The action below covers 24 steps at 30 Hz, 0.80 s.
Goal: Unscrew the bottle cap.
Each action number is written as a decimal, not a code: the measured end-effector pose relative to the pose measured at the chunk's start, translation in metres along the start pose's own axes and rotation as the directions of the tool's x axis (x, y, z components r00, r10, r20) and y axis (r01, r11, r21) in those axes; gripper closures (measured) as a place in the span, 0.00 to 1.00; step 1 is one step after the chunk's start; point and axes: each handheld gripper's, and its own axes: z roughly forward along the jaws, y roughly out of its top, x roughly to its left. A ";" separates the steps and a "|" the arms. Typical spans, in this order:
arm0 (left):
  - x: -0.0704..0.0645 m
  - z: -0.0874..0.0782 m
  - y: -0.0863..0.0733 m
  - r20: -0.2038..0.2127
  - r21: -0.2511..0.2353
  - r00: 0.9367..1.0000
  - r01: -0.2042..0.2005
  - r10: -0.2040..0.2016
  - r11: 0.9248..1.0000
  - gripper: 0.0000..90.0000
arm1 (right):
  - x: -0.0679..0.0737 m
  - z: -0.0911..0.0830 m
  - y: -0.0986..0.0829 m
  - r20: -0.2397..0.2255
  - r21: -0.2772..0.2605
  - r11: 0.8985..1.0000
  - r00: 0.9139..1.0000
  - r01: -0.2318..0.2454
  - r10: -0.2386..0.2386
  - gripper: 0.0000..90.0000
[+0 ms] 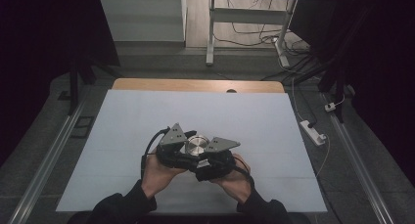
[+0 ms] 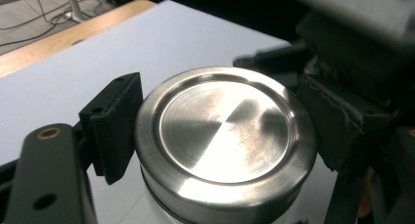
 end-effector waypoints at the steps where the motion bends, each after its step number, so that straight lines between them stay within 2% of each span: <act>1: 0.002 0.000 0.001 0.021 0.007 1.000 0.004 -0.004 1.000 0.22 | 0.000 0.000 -0.001 -0.005 0.000 1.000 1.000 -0.004 0.004 0.17; 5: 0.012 -0.007 0.003 0.092 -0.009 0.996 -0.012 0.013 1.000 0.16 | -0.001 -0.002 0.001 -0.033 -0.022 1.000 0.999 0.000 -0.001 0.17; 7: 0.018 -0.014 0.003 0.132 -0.041 0.991 -0.017 0.023 0.999 0.19 | -0.002 -0.004 0.001 -0.036 -0.026 1.000 0.999 0.005 -0.006 0.17; 8: 0.021 -0.017 0.004 0.142 -0.043 0.990 -0.016 0.022 0.999 0.22 | -0.003 -0.005 0.001 -0.037 -0.024 1.000 0.999 0.003 -0.004 0.17; 11: 0.024 -0.022 0.005 0.163 -0.043 0.986 -0.031 0.037 0.999 0.19 | -0.006 -0.006 0.000 -0.046 -0.030 1.000 0.999 0.005 -0.007 0.17; 12: 0.026 -0.025 0.007 0.171 -0.037 0.984 -0.053 0.059 0.998 0.18 | -0.006 -0.006 0.000 -0.048 -0.029 1.000 0.999 0.007 -0.008 0.17; 13: 0.026 -0.025 0.007 0.185 -0.022 0.981 -0.062 0.065 0.998 0.17 | -0.006 -0.006 0.000 -0.050 -0.029 1.000 0.999 0.011 -0.013 0.17; 14: 0.026 -0.025 0.007 0.185 -0.022 0.981 -0.062 0.065 0.998 0.14 | -0.006 -0.006 0.000 -0.055 -0.031 0.999 0.998 0.015 -0.016 0.17; 16: 0.027 -0.018 0.006 0.226 0.024 0.972 -0.076 0.069 0.997 0.13 | -0.005 -0.006 0.000 -0.059 -0.029 0.999 0.998 0.023 -0.024 0.17; 19: 0.026 -0.009 0.003 0.244 0.063 0.967 -0.084 0.066 0.994 0.11 | -0.003 -0.005 0.000 -0.063 -0.027 0.999 0.997 0.041 -0.043 0.17; 21: 0.025 -0.006 0.002 0.246 0.072 0.967 -0.085 0.065 0.994 0.11 | -0.001 -0.005 0.000 -0.069 -0.026 0.999 0.996 0.047 -0.049 0.17; 24: 0.023 0.000 0.000 0.243 0.095 0.966 -0.107 0.082 0.990 0.18 | 0.001 -0.003 0.000 -0.074 -0.019 0.998 0.996 0.055 -0.056 0.17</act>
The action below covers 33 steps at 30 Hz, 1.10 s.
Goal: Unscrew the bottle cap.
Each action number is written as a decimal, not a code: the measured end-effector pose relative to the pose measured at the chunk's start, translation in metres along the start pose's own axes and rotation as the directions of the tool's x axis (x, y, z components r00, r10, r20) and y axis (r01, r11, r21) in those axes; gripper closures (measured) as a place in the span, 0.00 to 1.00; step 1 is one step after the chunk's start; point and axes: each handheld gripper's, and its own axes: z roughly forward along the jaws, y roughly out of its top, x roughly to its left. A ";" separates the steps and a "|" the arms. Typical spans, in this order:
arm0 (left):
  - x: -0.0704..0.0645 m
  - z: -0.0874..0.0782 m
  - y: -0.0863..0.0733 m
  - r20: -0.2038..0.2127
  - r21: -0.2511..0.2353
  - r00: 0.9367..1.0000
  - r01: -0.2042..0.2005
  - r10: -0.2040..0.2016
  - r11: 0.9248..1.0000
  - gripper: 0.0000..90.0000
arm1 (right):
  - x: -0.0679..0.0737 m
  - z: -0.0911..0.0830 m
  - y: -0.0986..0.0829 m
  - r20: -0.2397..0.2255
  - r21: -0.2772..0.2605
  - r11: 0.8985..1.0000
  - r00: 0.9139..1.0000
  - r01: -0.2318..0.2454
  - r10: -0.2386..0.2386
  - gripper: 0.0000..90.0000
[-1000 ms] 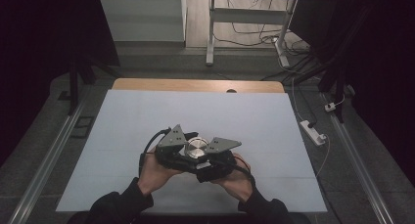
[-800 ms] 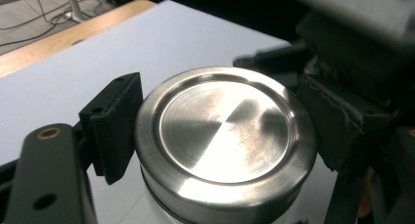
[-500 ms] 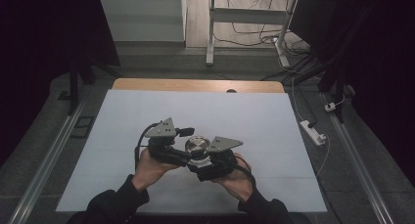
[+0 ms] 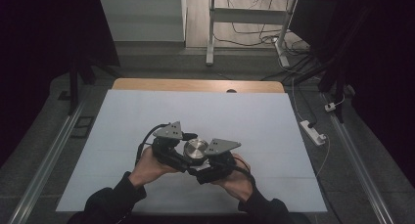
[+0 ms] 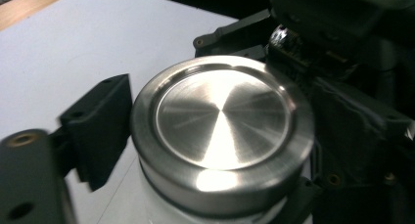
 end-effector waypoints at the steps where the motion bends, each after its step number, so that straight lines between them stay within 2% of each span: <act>1: 0.000 0.000 -0.001 -0.002 -0.004 1.000 0.002 -0.002 1.000 0.21 | 0.000 0.000 0.000 -0.002 0.002 1.000 1.000 0.001 -0.001 0.17; 3: 0.000 0.000 -0.001 -0.009 -0.006 1.000 0.006 -0.006 1.000 0.21 | 0.000 0.001 -0.001 -0.002 0.004 1.000 1.000 0.004 -0.004 0.17; 7: -0.003 -0.005 0.002 -0.036 -0.050 0.999 0.007 -0.008 0.999 0.22 | -0.001 0.001 0.000 0.003 0.002 1.000 1.000 0.004 -0.004 0.17; 10: -0.004 -0.011 0.006 -0.039 -0.064 0.999 0.007 -0.010 0.998 0.22 | -0.001 0.000 0.000 0.004 0.001 1.000 1.000 0.004 -0.004 0.17; 20: -0.008 -0.024 0.005 -0.043 -0.067 0.999 0.004 -0.007 0.998 0.22 | -0.009 -0.001 0.000 0.010 0.001 1.000 1.000 -0.006 0.006 0.17; 33: -0.022 -0.037 -0.004 -0.046 -0.060 0.999 -0.031 0.028 0.998 0.22 | -0.026 -0.005 0.002 0.042 -0.007 1.000 0.999 -0.028 0.028 0.17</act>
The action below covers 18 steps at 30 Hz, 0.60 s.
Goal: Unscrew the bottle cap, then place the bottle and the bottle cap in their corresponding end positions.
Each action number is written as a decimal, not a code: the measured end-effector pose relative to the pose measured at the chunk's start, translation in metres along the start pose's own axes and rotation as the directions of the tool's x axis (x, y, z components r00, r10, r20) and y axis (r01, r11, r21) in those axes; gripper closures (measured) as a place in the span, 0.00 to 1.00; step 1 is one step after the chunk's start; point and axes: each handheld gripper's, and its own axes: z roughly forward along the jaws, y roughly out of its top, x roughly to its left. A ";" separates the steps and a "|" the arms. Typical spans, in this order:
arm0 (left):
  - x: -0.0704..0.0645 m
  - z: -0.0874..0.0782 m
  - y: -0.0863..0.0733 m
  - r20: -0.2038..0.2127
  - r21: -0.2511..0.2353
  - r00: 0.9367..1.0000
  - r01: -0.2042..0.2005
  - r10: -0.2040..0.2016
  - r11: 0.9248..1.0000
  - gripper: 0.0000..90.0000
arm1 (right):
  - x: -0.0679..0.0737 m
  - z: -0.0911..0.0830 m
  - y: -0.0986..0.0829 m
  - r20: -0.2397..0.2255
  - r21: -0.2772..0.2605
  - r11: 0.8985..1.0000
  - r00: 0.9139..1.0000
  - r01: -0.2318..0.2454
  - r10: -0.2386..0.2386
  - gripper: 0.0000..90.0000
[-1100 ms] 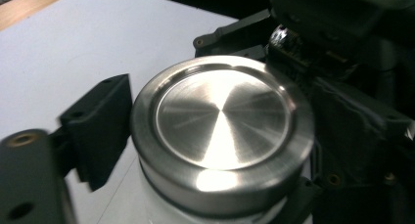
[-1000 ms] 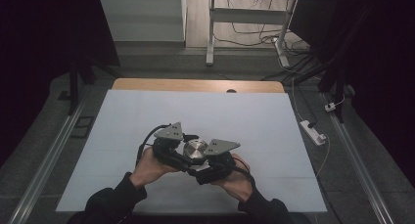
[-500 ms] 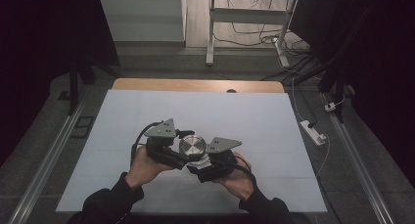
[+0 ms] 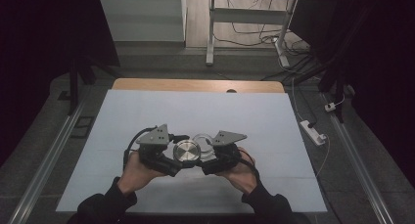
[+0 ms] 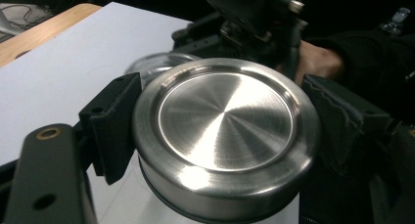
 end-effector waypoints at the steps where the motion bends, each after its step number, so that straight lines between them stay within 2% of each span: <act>1: -0.002 0.000 -0.003 0.004 0.000 1.000 -0.011 0.011 1.000 0.22 | -0.003 0.001 0.000 0.006 -0.001 1.000 1.000 -0.002 0.002 0.17; 14: -0.016 0.007 -0.016 0.011 0.002 0.998 -0.066 0.066 0.998 0.22 | -0.018 0.003 0.011 0.032 -0.012 1.000 0.999 -0.009 0.010 0.17; 18: -0.018 0.012 -0.022 0.007 0.011 0.998 -0.059 0.059 0.998 0.22 | -0.020 0.005 0.014 0.035 -0.012 1.000 0.999 -0.012 0.012 0.17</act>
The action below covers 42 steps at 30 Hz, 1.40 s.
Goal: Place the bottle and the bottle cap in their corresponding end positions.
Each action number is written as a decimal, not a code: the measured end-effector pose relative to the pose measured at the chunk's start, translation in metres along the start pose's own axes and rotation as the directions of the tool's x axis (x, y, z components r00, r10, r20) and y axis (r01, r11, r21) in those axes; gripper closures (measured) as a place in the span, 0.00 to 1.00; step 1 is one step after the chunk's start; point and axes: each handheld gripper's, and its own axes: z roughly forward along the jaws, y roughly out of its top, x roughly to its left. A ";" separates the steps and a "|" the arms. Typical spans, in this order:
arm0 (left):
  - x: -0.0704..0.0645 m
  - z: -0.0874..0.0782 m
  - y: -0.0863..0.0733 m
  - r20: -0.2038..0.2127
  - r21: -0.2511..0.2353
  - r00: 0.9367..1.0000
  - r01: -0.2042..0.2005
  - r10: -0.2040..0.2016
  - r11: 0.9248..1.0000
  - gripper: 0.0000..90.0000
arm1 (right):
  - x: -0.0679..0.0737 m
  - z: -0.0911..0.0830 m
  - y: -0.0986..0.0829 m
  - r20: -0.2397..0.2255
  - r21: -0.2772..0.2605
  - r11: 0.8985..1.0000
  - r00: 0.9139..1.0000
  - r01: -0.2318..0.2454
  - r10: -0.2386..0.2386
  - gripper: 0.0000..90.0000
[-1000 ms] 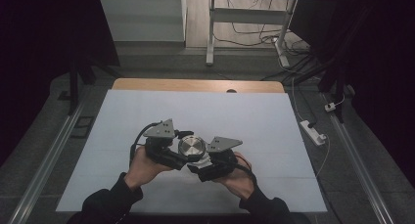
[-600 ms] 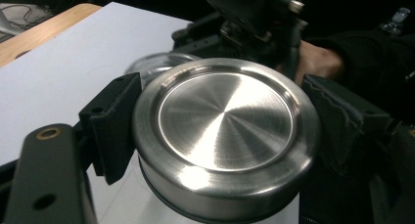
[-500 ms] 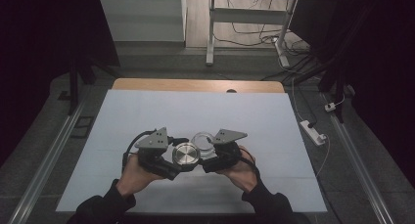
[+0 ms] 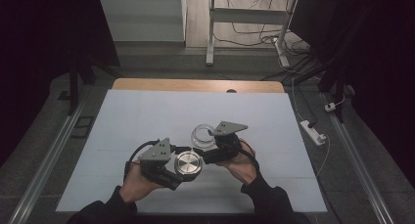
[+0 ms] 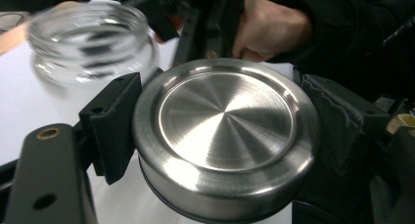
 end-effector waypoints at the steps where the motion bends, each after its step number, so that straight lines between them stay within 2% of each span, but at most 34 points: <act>1: -0.001 0.002 -0.002 -0.004 0.005 1.000 0.002 -0.002 1.000 0.22 | -0.001 0.002 0.002 0.002 0.001 1.000 1.000 0.000 0.000 0.17; 6: -0.003 0.010 -0.011 -0.012 0.015 1.000 0.004 -0.004 1.000 0.22 | -0.005 0.007 0.005 0.010 -0.001 1.000 1.000 -0.003 0.003 0.17; 15: 0.000 0.027 -0.029 -0.030 0.032 0.999 0.032 -0.031 0.999 0.22 | -0.015 0.020 0.009 0.030 0.004 1.000 1.000 -0.009 0.009 0.17; 20: 0.002 0.039 -0.038 -0.044 0.048 0.997 0.061 -0.059 0.997 0.22 | -0.023 0.029 0.010 0.050 0.014 1.000 0.999 -0.013 0.012 0.17; 25: 0.004 0.049 -0.044 -0.053 0.063 0.997 0.066 -0.063 0.996 0.22 | -0.029 0.035 0.010 0.062 0.016 1.000 0.998 -0.019 0.018 0.17; 28: 0.005 0.060 -0.050 -0.054 0.088 0.996 0.072 -0.068 0.994 0.22 | -0.033 0.042 0.010 0.072 0.025 0.999 0.997 -0.023 0.021 0.17; 34: 0.006 0.072 -0.058 -0.067 0.120 0.995 0.078 -0.070 0.990 0.22 | -0.039 0.053 0.008 0.087 0.042 0.999 0.996 -0.025 0.022 0.17; 42: 0.011 0.083 -0.066 -0.082 0.156 0.992 0.105 -0.093 0.982 0.22 | -0.047 0.064 0.006 0.104 0.056 0.998 0.994 -0.036 0.030 0.17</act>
